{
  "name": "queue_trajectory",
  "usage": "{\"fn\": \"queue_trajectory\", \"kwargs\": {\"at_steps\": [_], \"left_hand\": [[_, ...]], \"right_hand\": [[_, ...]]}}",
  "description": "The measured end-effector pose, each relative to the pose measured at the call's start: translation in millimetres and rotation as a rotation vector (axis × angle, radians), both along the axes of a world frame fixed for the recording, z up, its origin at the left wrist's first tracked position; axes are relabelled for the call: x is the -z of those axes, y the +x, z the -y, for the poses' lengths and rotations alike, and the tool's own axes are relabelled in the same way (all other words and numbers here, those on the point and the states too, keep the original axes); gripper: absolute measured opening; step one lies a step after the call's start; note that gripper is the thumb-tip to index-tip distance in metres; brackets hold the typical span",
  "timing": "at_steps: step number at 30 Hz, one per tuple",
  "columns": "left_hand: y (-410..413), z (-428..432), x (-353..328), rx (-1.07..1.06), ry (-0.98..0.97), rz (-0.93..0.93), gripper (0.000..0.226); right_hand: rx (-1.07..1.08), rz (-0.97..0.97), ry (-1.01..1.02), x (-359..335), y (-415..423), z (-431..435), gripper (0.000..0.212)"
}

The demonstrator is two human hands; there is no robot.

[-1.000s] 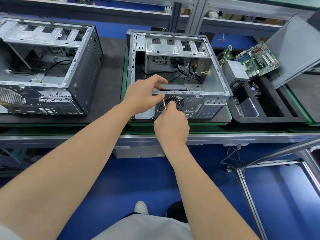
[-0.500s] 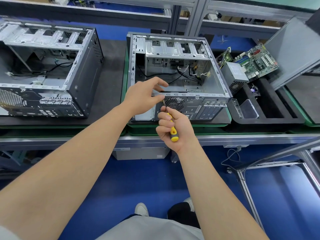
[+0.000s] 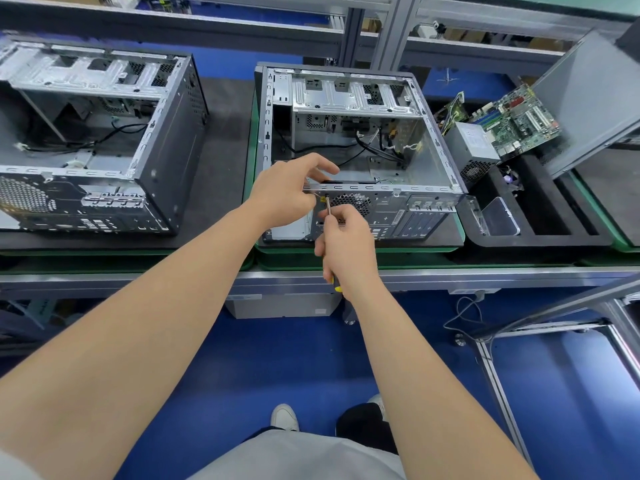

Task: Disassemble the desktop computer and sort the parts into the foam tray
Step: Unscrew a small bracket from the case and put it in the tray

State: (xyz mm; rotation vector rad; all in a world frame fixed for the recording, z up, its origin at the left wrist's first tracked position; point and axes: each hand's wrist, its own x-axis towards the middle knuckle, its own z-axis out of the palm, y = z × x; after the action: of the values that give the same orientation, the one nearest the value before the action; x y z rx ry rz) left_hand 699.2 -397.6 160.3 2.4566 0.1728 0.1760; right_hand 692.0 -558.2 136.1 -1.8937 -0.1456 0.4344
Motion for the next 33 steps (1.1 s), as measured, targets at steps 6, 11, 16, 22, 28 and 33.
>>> {"fn": "queue_trajectory", "kwargs": {"at_steps": [6,11,16,22,28,33], "left_hand": [[2.3,1.3,3.0,-0.008,-0.005,0.063,0.032],[4.8,1.9,3.4,-0.046,-0.008,0.102,0.032],[4.6,3.5,2.2,-0.049,-0.02,0.097,0.031],[4.5,3.9,0.3,-0.056,-0.03,0.077,0.028],[3.8,-0.1,-0.7,-0.036,-0.097,0.017,0.04],[3.7,-1.2,-0.1,-0.029,-0.09,0.028,0.039]], "right_hand": [[-0.004,0.518,-0.625,7.1,-8.6,-11.3,0.03],[-0.026,0.271,-0.269,6.2,-2.6,-2.0,0.009],[-0.085,-0.318,0.359,3.3,7.6,10.1,0.025],[-0.027,-0.801,0.797,2.5,12.0,9.9,0.044],[-0.054,-0.881,0.949,-0.4,13.3,11.4,0.027],[-0.041,-0.665,0.726,5.2,14.4,8.5,0.026]]}}
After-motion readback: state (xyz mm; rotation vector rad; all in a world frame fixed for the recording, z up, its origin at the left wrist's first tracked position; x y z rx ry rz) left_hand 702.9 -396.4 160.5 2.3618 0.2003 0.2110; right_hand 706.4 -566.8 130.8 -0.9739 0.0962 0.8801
